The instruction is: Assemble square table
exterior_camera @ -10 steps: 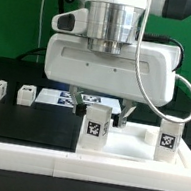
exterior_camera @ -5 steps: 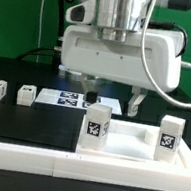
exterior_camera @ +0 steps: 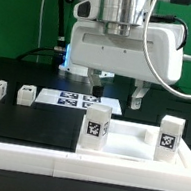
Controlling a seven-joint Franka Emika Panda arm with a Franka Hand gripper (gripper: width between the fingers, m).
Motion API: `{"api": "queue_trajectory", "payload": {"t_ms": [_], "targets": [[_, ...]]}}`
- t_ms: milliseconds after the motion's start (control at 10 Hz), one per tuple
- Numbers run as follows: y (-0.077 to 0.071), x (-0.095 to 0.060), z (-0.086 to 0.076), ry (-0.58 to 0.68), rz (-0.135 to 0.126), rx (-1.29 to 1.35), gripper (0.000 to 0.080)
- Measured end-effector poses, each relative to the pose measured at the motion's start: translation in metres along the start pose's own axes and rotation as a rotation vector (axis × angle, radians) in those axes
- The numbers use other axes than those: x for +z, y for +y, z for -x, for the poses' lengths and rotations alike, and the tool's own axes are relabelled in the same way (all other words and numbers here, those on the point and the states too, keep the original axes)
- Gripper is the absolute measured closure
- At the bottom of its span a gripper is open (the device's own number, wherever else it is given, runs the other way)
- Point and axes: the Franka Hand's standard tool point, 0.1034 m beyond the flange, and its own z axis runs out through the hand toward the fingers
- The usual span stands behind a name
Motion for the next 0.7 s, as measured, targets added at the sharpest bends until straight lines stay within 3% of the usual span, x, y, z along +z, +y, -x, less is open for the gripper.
{"api": "queue_trajectory", "payload": {"t_ms": [200, 700], "targets": [[0.0, 0.0, 0.002, -0.001, 0.0, 0.028, 0.015], [0.01, 0.007, 0.041, -0.042, 0.031, 0.378, 0.015]]}}
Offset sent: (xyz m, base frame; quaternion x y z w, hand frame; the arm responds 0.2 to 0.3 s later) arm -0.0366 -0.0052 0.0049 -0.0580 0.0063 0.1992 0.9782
